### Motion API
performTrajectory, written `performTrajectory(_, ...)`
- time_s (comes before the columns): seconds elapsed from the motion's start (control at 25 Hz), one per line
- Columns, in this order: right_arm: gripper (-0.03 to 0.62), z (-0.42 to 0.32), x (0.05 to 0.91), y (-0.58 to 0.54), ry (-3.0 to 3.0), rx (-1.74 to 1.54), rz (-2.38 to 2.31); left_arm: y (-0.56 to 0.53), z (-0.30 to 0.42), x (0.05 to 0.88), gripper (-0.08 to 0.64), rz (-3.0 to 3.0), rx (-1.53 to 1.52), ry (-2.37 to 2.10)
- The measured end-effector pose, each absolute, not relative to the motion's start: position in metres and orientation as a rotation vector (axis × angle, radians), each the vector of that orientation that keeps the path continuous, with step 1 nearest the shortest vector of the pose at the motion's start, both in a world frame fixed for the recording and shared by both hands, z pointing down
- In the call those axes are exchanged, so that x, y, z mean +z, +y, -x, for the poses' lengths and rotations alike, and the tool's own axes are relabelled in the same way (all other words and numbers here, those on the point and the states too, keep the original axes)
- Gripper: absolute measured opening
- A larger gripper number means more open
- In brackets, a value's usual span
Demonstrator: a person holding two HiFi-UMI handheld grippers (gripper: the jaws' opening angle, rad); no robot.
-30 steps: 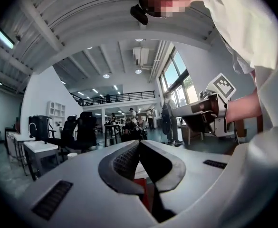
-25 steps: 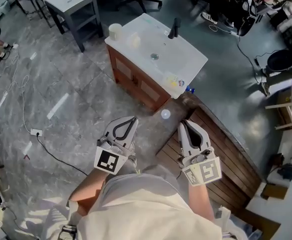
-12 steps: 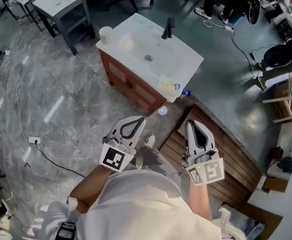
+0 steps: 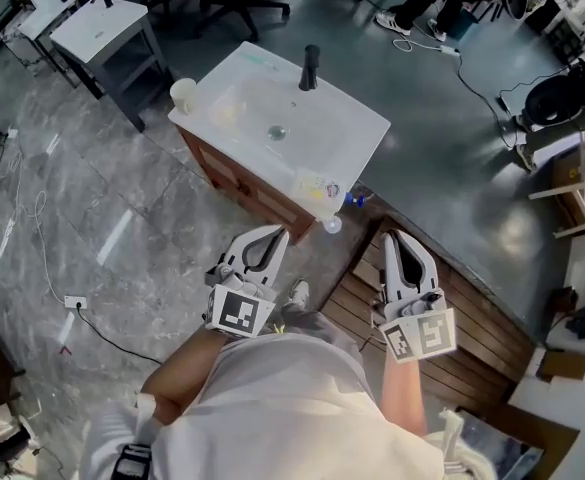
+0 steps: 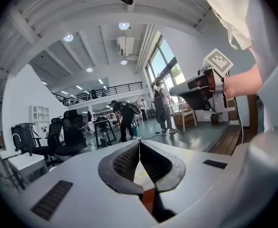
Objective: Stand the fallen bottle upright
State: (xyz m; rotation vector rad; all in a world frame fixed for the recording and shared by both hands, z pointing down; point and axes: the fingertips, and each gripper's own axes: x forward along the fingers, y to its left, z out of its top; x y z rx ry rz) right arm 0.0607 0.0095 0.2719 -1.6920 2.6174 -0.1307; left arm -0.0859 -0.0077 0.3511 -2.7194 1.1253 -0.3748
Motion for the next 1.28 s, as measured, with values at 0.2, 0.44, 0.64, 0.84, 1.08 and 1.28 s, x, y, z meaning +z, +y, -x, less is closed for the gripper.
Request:
performTrajectory(0.2, 0.041, -0.085, 0.279, -0.012, 2.606, -0.151, 1.723, -0.027, 0.059, 0.370, 0.018, 2.730, -0.443, 1.098)
performTrajectory(0.44, 0.041, -0.097, 0.307, -0.033, 2.627, -0.235, 1.702, -0.050, 0.036, 0.388, 0.018, 2.706, -0.501, 1.072)
performTrajectory(0.64, 0.041, -0.104, 0.325, -0.049, 2.639, -0.280, 1.681, -0.069, 0.013, 0.414, 0.020, 2.695, -0.585, 1.016)
performTrajectory(0.84, 0.041, -0.116, 0.345, -0.058, 2.637, -0.324, 1.688, -0.084, -0.009, 0.447, 0.086, 2.694, -0.673, 0.953)
performTrajectory(1.08, 0.041, -0.135, 0.373, -0.068, 2.619, -0.381, 1.705, -0.103, -0.034, 0.494, 0.168, 2.659, -0.818, 0.866)
performTrajectory(1.28, 0.041, -0.150, 0.392, -0.079, 2.600, -0.415, 1.706, -0.115, -0.054, 0.525, 0.246, 2.655, -0.909, 0.780)
